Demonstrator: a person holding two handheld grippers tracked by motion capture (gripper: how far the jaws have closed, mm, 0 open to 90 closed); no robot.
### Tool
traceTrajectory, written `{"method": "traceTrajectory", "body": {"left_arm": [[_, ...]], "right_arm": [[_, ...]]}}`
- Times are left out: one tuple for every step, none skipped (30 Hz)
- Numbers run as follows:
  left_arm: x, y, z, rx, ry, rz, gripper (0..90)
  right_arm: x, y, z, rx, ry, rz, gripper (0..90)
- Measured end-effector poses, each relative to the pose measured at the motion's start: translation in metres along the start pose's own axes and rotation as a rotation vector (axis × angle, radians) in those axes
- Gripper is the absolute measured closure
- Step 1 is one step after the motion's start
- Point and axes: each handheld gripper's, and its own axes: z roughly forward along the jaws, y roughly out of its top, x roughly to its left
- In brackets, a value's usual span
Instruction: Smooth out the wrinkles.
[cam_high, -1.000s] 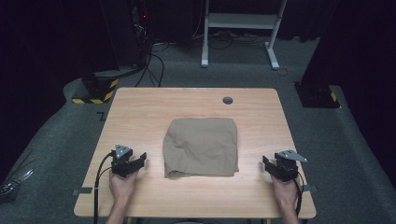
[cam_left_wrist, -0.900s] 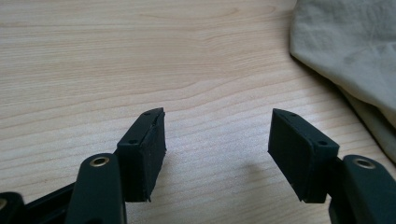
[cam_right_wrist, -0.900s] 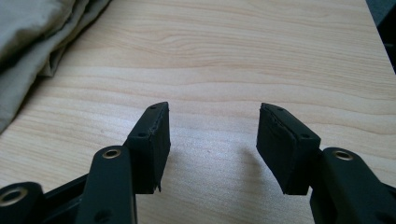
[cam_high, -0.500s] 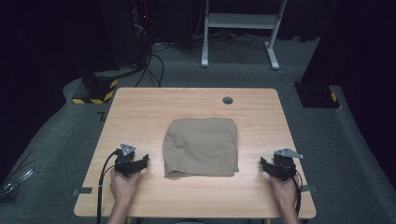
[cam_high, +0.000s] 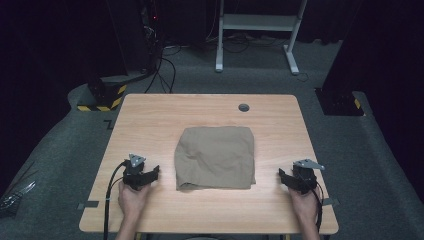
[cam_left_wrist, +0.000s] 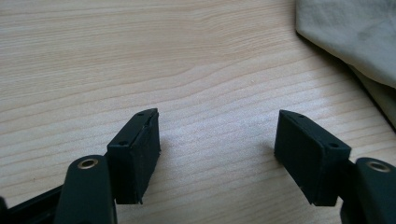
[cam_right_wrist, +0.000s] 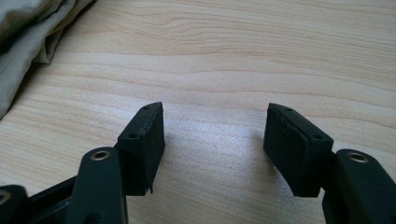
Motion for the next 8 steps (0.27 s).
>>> {"method": "traceTrajectory", "body": {"left_arm": [[0.0000, 0.0000, 0.0000, 0.000, 0.001, 0.000, 31.4], [0.0000, 0.0000, 0.0001, 0.000, 0.000, 0.001, 31.4], [0.0000, 0.0001, 0.0001, 0.000, -0.001, 0.001, 31.4], [0.0000, 0.0001, 0.0001, 0.001, -0.001, 0.001, 31.4], [0.0000, 0.0001, 0.0001, 0.001, -0.003, 0.001, 31.3], [0.0001, 0.0001, 0.0001, 0.001, -0.004, 0.001, 31.3], [0.0001, 0.0001, 0.0001, 0.001, -0.003, 0.002, 31.3], [0.0000, 0.0001, 0.0002, 0.001, -0.003, 0.002, 31.2]], "right_arm": [[0.0000, 0.0000, 0.0000, 0.000, 0.000, 0.000, 38.3], [0.0000, 0.0000, 0.0000, 0.000, 0.000, 0.000, 38.3], [0.0000, 0.0000, 0.0000, 0.000, 0.000, 0.000, 38.3], [0.0000, 0.0000, 0.0000, 0.000, 0.000, 0.000, 38.3], [0.0000, 0.0000, 0.0000, 0.000, 0.000, 0.000, 38.3], [0.0000, 0.0000, 0.0000, 0.000, 0.000, 0.000, 38.3], [0.0000, 0.0000, 0.0000, 0.000, 0.000, 0.000, 38.3], [0.0000, 0.0000, 0.0000, 0.000, 0.000, 0.000, 38.3]]}}
